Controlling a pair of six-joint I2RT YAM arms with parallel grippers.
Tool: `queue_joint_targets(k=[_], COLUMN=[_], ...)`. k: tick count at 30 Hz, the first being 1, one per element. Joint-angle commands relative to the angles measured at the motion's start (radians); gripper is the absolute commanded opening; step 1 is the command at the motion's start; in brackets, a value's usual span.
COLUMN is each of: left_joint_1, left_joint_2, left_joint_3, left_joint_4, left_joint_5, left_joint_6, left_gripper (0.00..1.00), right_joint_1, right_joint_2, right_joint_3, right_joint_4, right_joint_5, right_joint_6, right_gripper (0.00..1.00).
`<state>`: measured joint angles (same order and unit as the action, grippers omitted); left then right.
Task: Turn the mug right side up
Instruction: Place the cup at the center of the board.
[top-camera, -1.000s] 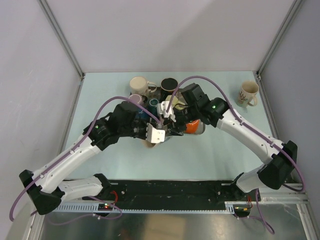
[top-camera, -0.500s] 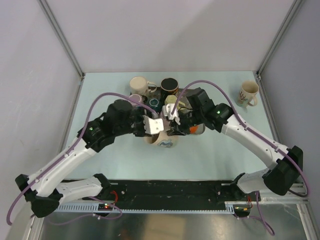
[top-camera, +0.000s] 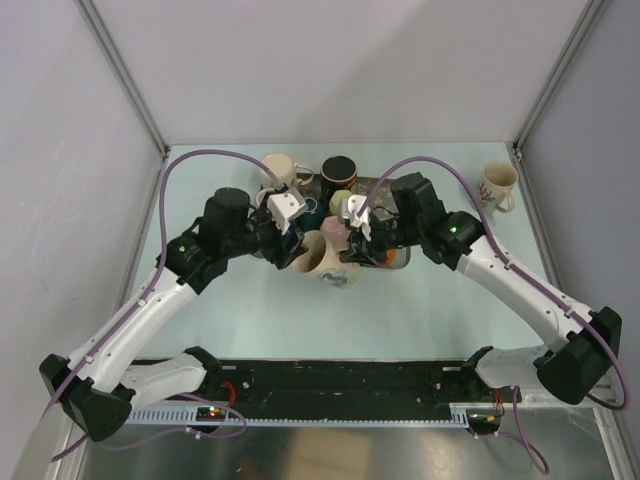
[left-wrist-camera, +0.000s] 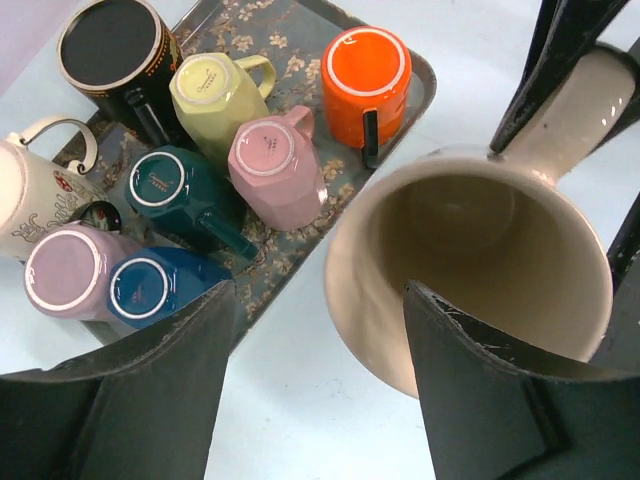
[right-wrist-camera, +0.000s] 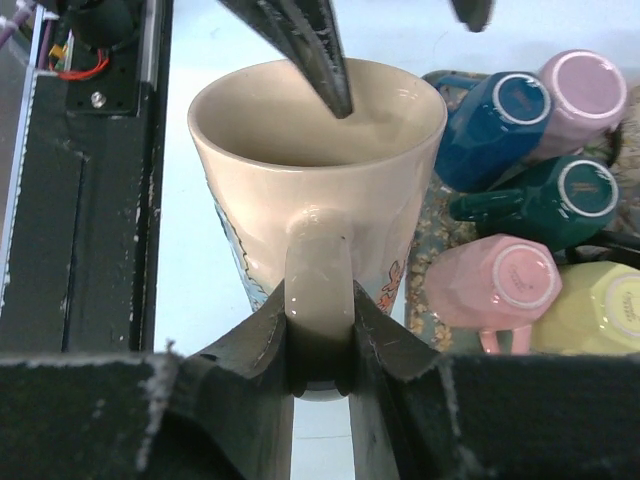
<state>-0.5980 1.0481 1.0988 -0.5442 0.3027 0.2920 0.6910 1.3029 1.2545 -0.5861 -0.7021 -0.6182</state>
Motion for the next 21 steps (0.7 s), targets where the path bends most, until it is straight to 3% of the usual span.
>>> queue_joint_targets(k=[1, 9, 15, 21], left_joint_1=[0.022, 0.040, 0.058, 0.065], left_joint_2=[-0.025, -0.041, -0.041, -0.037], left_joint_3=[0.023, 0.104, 0.107, 0.104], left_joint_4=[0.068, 0.084, 0.080, 0.055], left_joint_5=[0.027, -0.057, -0.081, -0.086], left_joint_6=[-0.096, -0.058, -0.012, 0.018], left_gripper=[0.72, 0.74, 0.74, 0.73], right_joint_1=[-0.056, -0.330, -0.521, -0.611], right_joint_2=[-0.074, -0.100, -0.113, -0.059], right_joint_3=[0.022, 0.004, -0.092, -0.160], right_joint_4=[0.218, 0.322, 0.606, 0.815], right_joint_5=[-0.028, 0.025, 0.192, 0.392], right_joint_6=[0.095, 0.310, 0.453, 0.486], right_gripper=[0.00, 0.00, 0.00, 0.00])
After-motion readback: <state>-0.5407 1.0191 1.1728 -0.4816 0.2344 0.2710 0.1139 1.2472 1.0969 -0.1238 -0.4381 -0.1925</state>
